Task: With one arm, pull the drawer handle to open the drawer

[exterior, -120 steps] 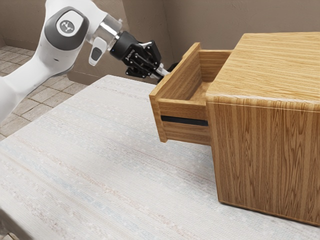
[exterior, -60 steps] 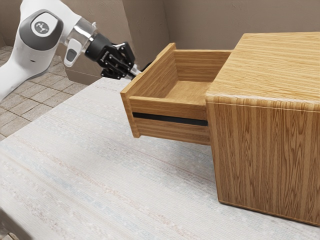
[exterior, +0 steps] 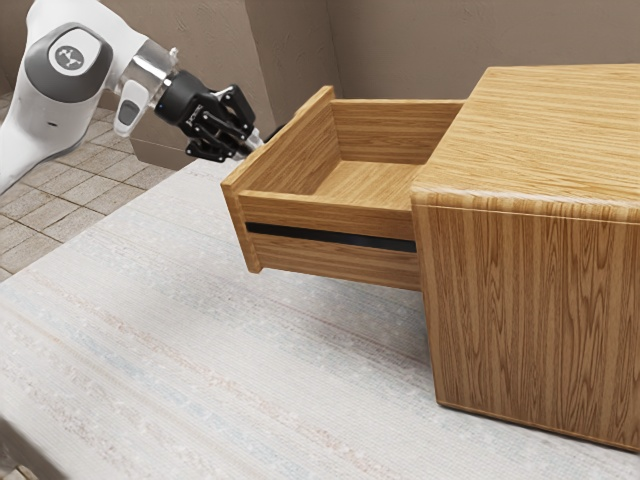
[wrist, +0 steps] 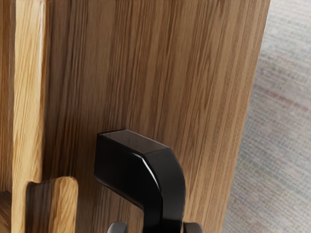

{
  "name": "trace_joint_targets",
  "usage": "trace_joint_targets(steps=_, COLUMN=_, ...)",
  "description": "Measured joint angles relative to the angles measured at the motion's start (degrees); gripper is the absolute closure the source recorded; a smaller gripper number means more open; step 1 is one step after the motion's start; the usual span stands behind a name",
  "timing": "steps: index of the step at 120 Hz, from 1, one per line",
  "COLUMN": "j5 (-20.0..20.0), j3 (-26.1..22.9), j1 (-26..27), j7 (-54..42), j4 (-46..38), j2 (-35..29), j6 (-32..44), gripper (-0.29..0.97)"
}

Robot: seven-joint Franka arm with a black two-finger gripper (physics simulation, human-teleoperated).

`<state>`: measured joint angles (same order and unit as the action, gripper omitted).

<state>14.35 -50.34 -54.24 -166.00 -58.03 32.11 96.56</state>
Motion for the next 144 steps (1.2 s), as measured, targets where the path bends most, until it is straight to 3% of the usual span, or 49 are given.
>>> trace_joint_targets(steps=20, j5=-0.2, j3=-1.4, j1=-1.6, j7=0.0, j4=0.1, j2=-0.9, j6=-0.3, gripper=0.52)
trace_joint_targets(steps=38, j5=-0.3, j3=-1.9, j1=-3.9, j7=0.2, j4=0.1, j2=-6.8, j6=-1.3, gripper=0.48)
trace_joint_targets(steps=49, j5=-4.7, j3=-1.5, j1=-2.6, j7=2.2, j4=0.1, j2=-10.9, j6=-2.7, gripper=0.46)
trace_joint_targets(steps=54, j5=-8.1, j3=2.0, j1=1.3, j7=4.0, j4=0.1, j2=-12.5, j6=-3.5, gripper=0.45)
trace_joint_targets(steps=64, j5=-12.6, j3=14.2, j1=10.8, j7=9.1, j4=0.2, j2=-16.3, j6=-5.6, gripper=0.42)
trace_joint_targets(steps=79, j5=-15.7, j3=31.3, j1=24.8, j7=19.1, j4=0.1, j2=-21.8, j6=-10.4, gripper=0.35)
trace_joint_targets(steps=85, j5=-16.3, j3=35.4, j1=28.8, j7=24.1, j4=0.1, j2=-22.9, j6=-13.0, gripper=0.3)
trace_joint_targets(steps=109, j5=-16.3, j3=38.1, j1=30.9, j7=46.2, j4=0.3, j2=-23.5, j6=-21.5, gripper=0.12)
trace_joint_targets(steps=144, j5=-17.6, j3=37.8, j1=33.8, j7=70.9, j4=-0.9, j2=-23.4, j6=-25.7, gripper=0.03)
